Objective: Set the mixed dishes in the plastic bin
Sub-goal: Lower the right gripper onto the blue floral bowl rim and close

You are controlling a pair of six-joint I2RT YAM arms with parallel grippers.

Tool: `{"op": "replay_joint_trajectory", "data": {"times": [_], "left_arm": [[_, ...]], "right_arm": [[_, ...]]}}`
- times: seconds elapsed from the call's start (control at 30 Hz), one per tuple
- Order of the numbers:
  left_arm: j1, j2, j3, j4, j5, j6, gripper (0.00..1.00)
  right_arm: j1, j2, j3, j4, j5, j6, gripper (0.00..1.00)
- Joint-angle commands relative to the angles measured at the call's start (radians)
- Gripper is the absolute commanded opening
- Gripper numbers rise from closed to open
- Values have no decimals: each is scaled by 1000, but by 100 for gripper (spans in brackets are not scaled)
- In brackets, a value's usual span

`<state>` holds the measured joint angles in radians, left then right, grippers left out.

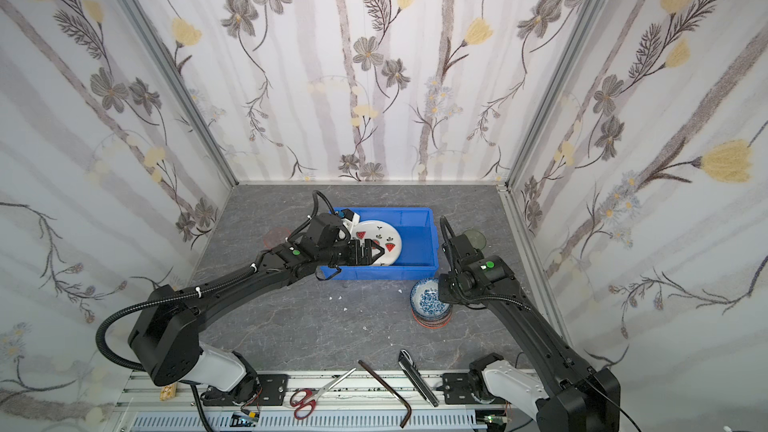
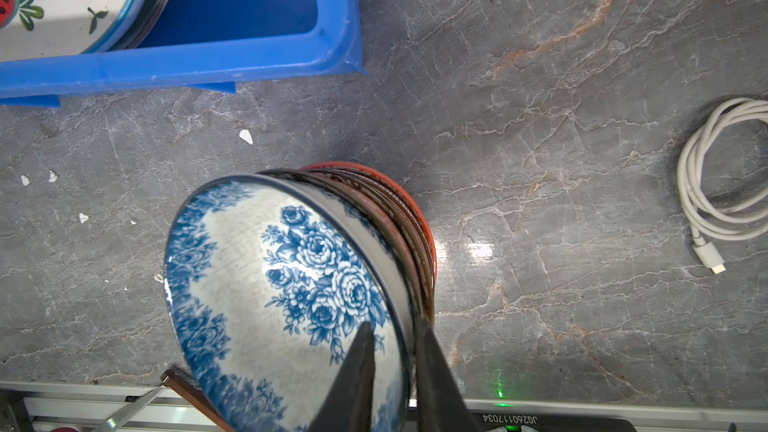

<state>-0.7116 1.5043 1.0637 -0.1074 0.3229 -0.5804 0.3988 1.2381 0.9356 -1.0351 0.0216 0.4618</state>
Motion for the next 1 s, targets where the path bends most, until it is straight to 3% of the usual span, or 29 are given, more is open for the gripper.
{"op": "replay_joint_trajectory", "data": {"times": [0.0,0.97], "left_arm": [[-1,2,-1,25,3,-1,100],[0,14,-2,24,9,-11,100]], "right_arm": [[2,6,0,21,25,-8,18],[6,6,12,6,38,-16,4]]}}
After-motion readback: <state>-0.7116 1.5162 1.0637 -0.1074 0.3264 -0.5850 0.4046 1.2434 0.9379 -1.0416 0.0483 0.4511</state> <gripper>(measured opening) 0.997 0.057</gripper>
